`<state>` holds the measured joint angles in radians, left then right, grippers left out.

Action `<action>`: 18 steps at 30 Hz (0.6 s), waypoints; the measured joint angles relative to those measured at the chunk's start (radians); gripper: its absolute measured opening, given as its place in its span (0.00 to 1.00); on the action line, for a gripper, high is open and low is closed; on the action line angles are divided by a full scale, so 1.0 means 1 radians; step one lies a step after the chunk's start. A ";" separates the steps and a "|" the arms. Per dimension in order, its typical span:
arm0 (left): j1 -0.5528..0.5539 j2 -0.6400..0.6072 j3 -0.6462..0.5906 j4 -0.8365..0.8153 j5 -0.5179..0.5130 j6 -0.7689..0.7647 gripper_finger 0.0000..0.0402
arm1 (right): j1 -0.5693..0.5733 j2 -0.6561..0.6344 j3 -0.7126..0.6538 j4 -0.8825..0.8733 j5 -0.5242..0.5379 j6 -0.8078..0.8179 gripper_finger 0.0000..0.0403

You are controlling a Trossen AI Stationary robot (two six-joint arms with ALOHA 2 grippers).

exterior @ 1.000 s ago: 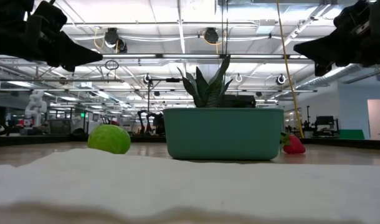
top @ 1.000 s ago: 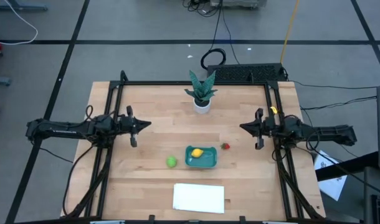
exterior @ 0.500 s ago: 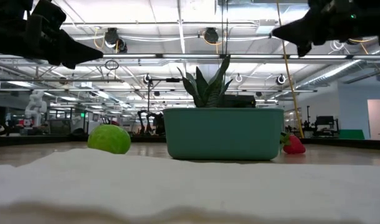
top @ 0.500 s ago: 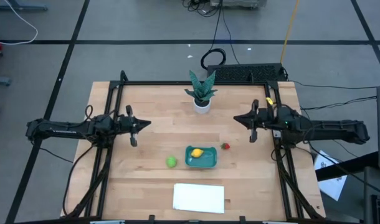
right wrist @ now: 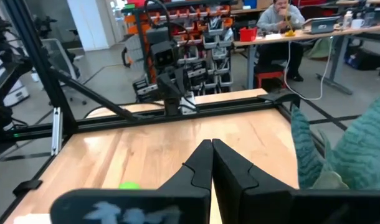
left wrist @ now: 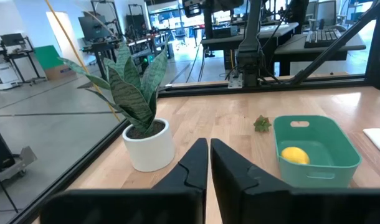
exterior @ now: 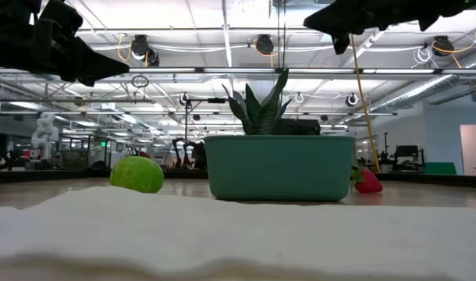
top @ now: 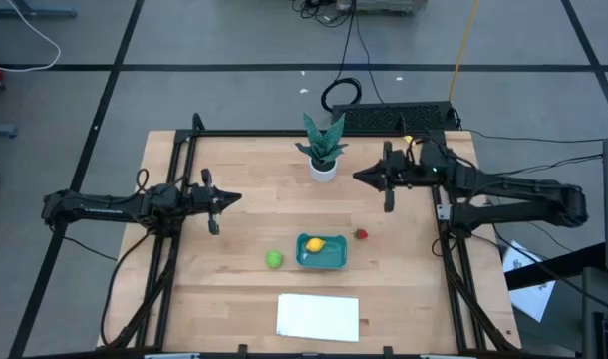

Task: Pick and placing Produce into tupperware
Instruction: Put the red strawberry into the green bin

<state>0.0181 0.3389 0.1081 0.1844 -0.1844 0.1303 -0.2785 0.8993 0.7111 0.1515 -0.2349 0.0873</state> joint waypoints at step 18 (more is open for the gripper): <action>0.000 0.000 0.000 -0.001 0.000 0.003 0.06 | -0.048 0.217 0.390 -0.673 -0.005 -0.088 0.00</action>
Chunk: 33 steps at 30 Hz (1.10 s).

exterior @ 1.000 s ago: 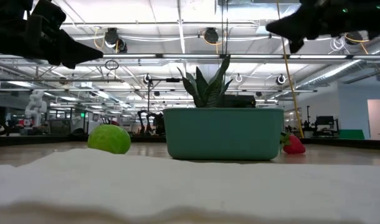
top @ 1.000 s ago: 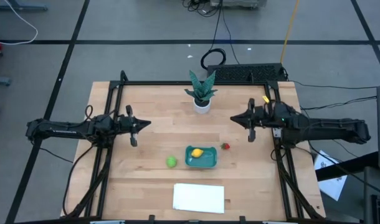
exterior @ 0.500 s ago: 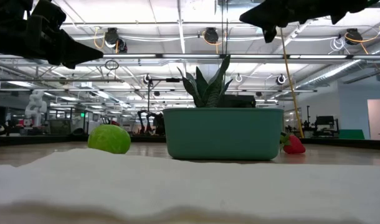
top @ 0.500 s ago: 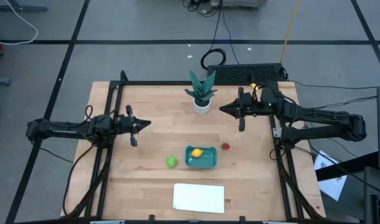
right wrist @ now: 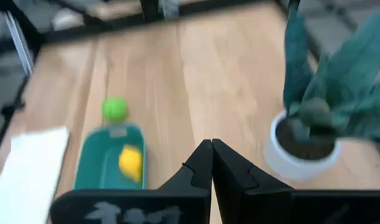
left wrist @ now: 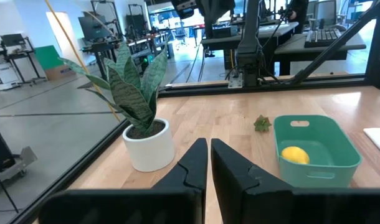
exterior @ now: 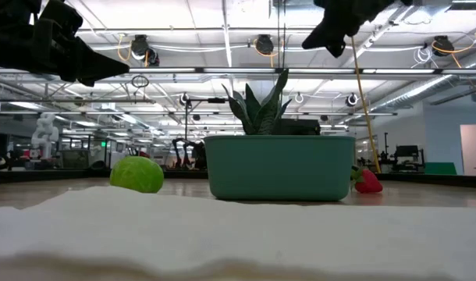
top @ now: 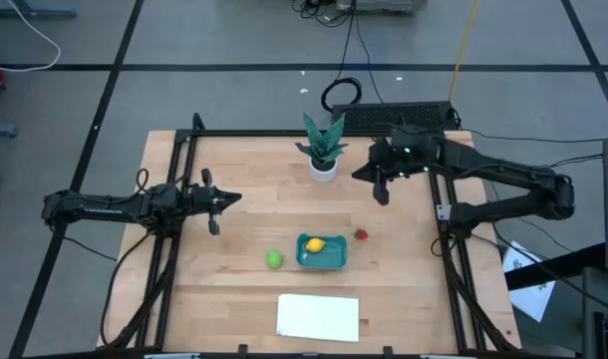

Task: Pick and placing Produce into tupperware
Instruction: Put the red strawberry into the green bin

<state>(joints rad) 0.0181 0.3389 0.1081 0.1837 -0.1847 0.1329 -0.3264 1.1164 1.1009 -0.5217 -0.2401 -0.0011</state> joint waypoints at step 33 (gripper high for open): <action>0.000 0.000 0.000 -0.032 0.000 -0.011 0.06 | 0.058 0.371 0.391 -0.699 0.007 -0.065 0.00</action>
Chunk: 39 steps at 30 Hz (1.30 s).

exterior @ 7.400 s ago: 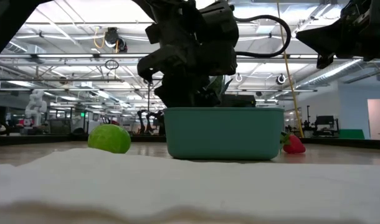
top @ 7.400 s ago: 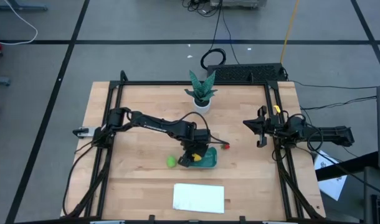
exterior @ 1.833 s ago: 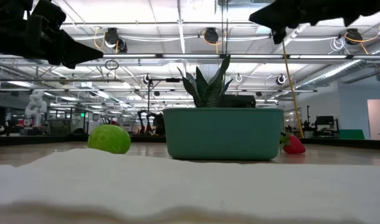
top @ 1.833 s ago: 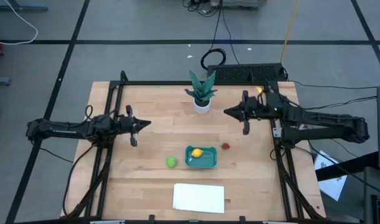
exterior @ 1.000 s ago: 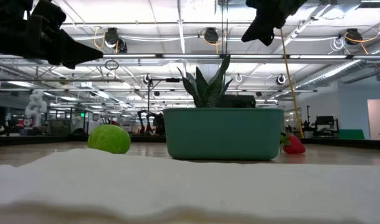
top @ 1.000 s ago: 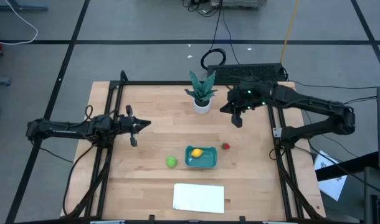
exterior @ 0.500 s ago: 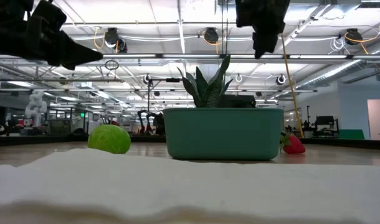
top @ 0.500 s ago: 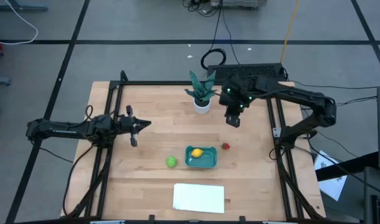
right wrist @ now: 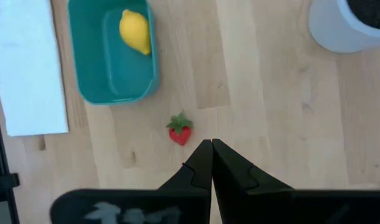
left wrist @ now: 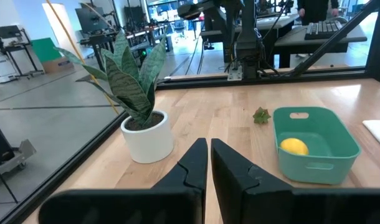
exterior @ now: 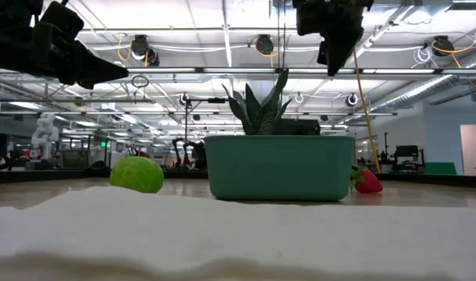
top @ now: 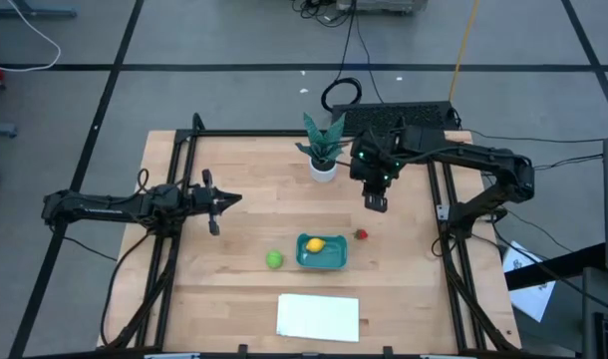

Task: Pick and placing Produce into tupperware
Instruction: Put the red strawberry into the green bin

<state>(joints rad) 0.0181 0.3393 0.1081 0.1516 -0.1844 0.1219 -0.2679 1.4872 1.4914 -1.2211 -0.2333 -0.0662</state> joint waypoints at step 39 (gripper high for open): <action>0.000 0.000 0.000 -0.030 0.000 -0.004 0.06 | 0.132 0.000 -0.118 0.074 0.053 0.132 0.87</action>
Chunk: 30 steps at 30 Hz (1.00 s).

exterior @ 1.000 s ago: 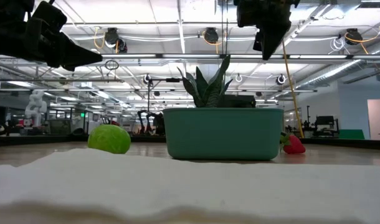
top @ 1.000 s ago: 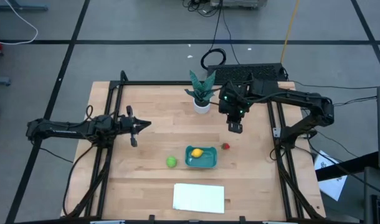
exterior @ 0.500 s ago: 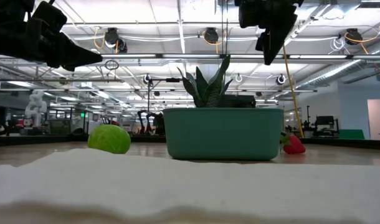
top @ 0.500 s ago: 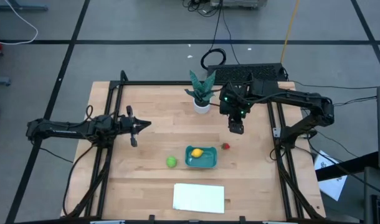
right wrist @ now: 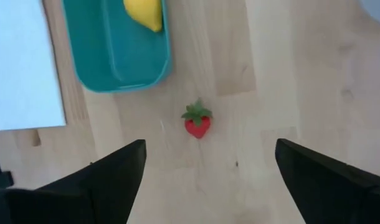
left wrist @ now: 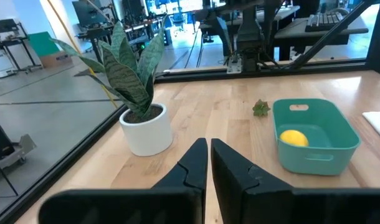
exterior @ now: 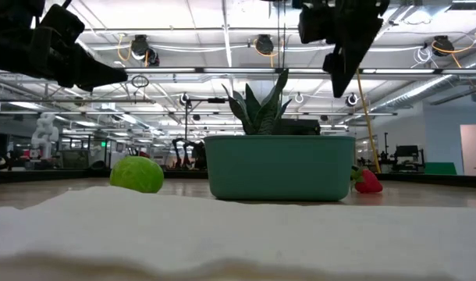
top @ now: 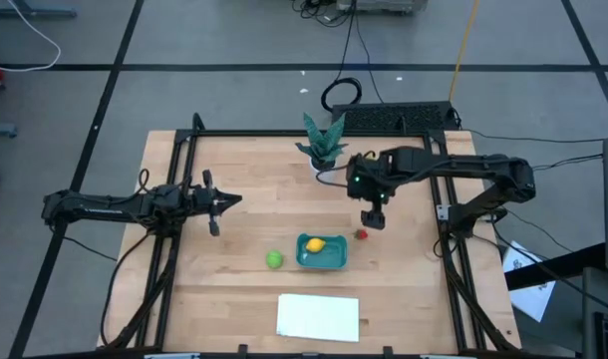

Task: Pick and placing Produce into tupperware
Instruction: Put the red strawberry into the green bin

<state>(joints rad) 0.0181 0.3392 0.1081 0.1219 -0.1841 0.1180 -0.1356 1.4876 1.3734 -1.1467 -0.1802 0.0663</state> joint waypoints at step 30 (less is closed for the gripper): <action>0.000 0.000 0.000 0.000 0.000 0.010 0.06 | 0.072 -0.001 -0.457 0.471 -0.004 -0.003 0.87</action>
<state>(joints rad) 0.0181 0.3393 0.1081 0.1219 -0.1841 0.1276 -0.0635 1.4868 0.9164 -0.6756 -0.1841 0.0631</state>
